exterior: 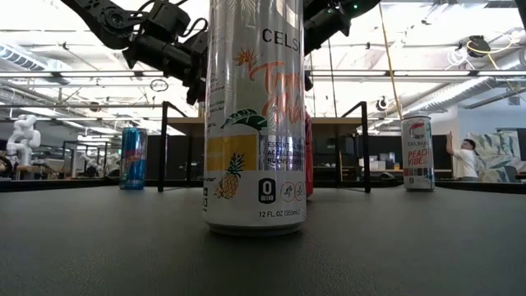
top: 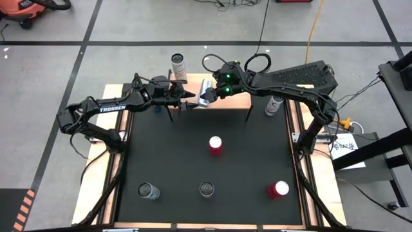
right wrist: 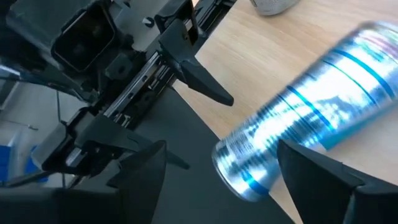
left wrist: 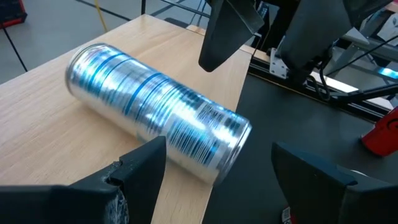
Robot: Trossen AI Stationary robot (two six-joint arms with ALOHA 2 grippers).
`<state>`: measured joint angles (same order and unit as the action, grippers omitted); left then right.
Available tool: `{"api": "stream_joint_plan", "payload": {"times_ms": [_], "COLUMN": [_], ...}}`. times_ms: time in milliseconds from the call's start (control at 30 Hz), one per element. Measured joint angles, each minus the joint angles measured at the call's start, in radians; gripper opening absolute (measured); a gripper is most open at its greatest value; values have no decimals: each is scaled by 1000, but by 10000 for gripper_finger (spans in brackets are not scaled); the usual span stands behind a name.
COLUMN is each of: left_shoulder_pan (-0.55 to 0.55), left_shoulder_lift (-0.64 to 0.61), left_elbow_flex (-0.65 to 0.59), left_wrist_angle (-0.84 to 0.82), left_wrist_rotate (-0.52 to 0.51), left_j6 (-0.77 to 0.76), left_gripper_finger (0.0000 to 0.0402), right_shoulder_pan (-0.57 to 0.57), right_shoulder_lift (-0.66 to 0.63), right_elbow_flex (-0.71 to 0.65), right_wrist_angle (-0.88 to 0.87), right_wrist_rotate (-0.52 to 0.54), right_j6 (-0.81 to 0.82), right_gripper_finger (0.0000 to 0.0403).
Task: Place canned beverage on shelf
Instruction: Put the right blue soda can on the shelf
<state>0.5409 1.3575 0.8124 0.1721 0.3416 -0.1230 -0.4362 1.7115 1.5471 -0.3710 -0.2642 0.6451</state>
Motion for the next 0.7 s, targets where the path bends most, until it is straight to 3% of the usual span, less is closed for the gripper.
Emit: {"api": "stream_joint_plan", "payload": {"times_ms": [267,533,700], "left_shoulder_pan": [0,0,0], "left_shoulder_lift": [0,0,0], "left_elbow_flex": [0,0,0], "left_wrist_angle": [0,-3,-3], "left_wrist_rotate": [0,0,0], "left_j6": [0,28,33], "left_gripper_finger": [295,295,295], "right_shoulder_pan": [0,-1,0], "right_shoulder_lift": [0,-2,-2], "right_elbow_flex": [0,0,0], "right_wrist_angle": [-27,-229,-261], "right_wrist_rotate": [7,233,262], "right_j6": [-29,3,61], "right_gripper_finger": [288,288,288]}}
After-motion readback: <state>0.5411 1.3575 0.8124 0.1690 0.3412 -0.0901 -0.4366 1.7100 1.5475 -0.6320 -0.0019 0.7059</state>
